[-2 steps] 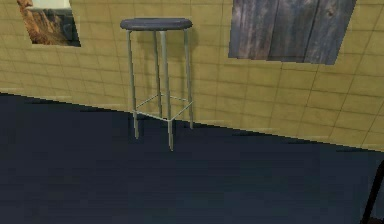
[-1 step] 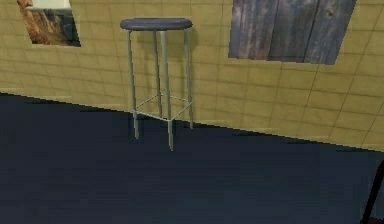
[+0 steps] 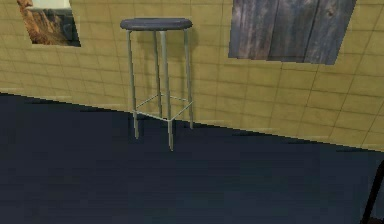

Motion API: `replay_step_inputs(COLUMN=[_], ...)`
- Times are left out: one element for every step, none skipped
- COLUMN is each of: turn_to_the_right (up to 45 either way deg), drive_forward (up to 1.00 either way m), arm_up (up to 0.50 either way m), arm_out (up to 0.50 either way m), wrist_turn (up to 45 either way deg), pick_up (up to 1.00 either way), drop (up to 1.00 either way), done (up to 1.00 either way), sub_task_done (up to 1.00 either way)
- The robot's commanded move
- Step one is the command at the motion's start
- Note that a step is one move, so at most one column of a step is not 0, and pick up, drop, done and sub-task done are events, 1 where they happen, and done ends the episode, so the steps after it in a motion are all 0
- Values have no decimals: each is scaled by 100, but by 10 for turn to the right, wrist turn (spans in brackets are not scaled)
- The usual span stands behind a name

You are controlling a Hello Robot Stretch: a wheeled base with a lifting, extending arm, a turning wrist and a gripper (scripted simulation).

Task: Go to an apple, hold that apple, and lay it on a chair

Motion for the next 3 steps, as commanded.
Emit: replay_step_inputs(turn_to_the_right=[0,0,0], drive_forward=[0,0,0], arm_up=[20,0,0], arm_out=[0,0,0], wrist_turn=[0,-450,-450], pick_up=[0,0,0], drop=[0,0,0], done=[0,0,0], sub_task_done=[0,0,0])
